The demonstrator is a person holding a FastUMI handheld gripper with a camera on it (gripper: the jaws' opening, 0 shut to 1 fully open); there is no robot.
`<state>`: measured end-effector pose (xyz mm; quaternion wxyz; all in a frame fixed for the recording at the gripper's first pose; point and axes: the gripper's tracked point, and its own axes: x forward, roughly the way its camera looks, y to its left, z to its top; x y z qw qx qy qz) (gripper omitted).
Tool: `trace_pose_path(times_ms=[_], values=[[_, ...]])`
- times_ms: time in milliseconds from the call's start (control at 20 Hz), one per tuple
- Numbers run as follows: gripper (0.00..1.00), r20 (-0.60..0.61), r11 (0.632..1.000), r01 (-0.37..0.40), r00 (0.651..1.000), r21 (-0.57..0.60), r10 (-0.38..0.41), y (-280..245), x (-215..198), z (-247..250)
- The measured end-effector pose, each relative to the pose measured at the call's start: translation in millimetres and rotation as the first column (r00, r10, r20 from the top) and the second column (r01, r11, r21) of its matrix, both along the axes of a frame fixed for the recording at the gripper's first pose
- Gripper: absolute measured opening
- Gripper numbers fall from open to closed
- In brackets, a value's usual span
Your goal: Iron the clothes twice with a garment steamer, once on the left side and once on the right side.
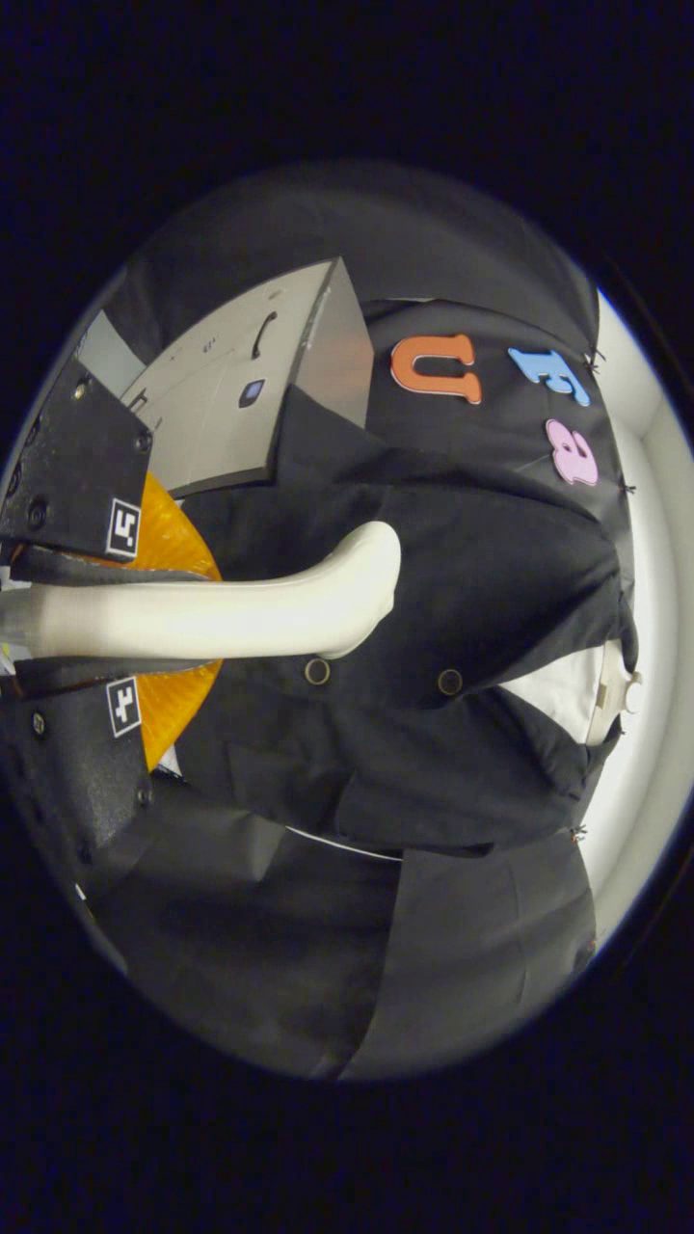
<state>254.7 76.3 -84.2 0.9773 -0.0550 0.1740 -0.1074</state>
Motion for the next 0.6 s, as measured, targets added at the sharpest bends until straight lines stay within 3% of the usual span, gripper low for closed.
trace_pose_path(times_ms=[600], values=[[0.32, -0.169, 0.999, 0.044, 0.985, -0.024, -0.047, 1.2, -29.0, -98.8]])
